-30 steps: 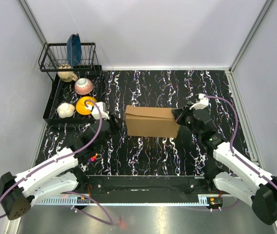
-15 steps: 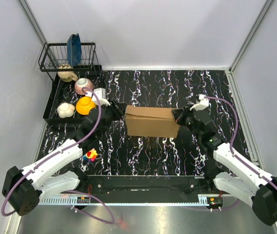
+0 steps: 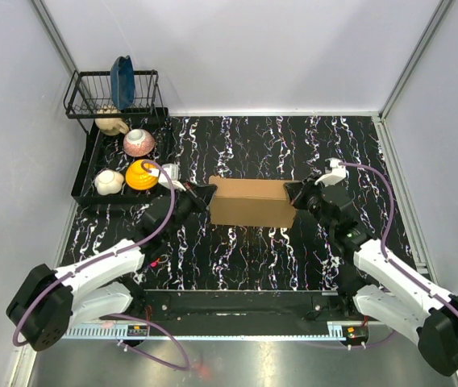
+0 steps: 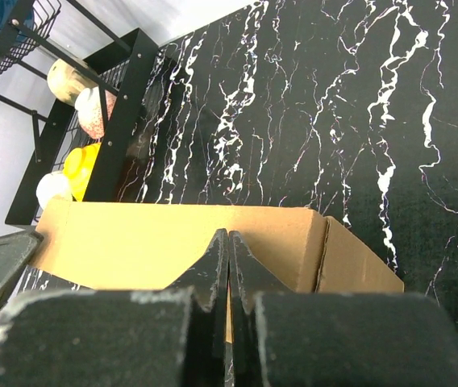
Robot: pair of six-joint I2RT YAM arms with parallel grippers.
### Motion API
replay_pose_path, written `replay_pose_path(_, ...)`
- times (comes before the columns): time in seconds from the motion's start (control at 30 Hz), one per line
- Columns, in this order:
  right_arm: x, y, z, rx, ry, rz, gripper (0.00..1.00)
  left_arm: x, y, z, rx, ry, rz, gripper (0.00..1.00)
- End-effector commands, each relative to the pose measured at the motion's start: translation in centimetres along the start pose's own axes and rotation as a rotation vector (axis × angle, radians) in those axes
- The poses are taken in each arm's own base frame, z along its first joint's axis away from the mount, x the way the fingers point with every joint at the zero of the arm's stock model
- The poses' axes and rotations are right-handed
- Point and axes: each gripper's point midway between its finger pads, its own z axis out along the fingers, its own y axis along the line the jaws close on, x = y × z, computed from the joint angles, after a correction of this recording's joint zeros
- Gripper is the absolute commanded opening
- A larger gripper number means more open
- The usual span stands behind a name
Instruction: Fold the paper box
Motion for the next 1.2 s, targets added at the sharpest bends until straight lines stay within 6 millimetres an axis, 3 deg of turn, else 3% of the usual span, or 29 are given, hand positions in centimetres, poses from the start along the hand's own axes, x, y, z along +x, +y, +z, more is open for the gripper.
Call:
replay_pose_path(0.0,8.5,-7.0,-2.4,0.215,0.298,-0.08,0.0,5.3,4.4,-1.3,-0.081,0.109,-0.028,0.0)
replay_pose_path(0.13,7.9,-6.5,-2.6,0.204,0.288,-0.074,0.0,6.7,5.8,-1.5,-0.134,0.138,-0.021,0.0)
replay_pose_path(0.17,6.6,-5.6,-2.5,0.183,0.256,-0.068,0.01,6.4,6.0,-1.5,-0.148,0.133,-0.011,0.0)
replay_pose_path(0.2,5.6,-4.9,-2.6,0.171,0.23,-0.057,0.07,5.9,5.9,-1.5,-0.154,0.121,-0.005,0.0)
replay_pose_path(0.37,-3.1,0.8,-3.9,0.055,0.018,-0.036,0.36,4.6,6.7,-1.4,-0.241,0.114,0.065,0.0)
replay_pose_path(0.43,-5.6,2.2,-4.3,0.037,-0.033,-0.039,0.4,4.7,7.0,-1.5,-0.256,0.118,0.069,0.0)
replay_pose_path(0.5,-6.2,2.8,-4.2,0.024,-0.036,-0.054,0.38,5.1,7.3,-1.7,-0.269,0.119,0.065,0.0)
replay_pose_path(0.6,-5.7,2.4,-3.5,0.042,-0.019,-0.063,0.21,5.2,7.5,-1.7,-0.282,0.121,0.062,0.0)
replay_pose_path(0.7,-3.5,1.0,-2.6,0.075,0.033,-0.064,0.1,5.1,7.5,-1.7,-0.283,0.12,0.064,0.0)
replay_pose_path(0.93,4.7,-3.7,-2.8,0.159,0.223,-0.003,0.04,5.8,7.8,-2.1,-0.295,0.139,0.062,0.0)
replay_pose_path(1.03,6.4,-4.7,-3.6,0.168,0.257,0.022,0.04,6.6,7.9,-2.7,-0.286,0.148,0.053,0.0)
replay_pose_path(1.17,7.1,-5.1,-4.8,0.173,0.27,0.051,0.04,6.4,7.1,-3.5,-0.251,0.137,0.045,0.0)
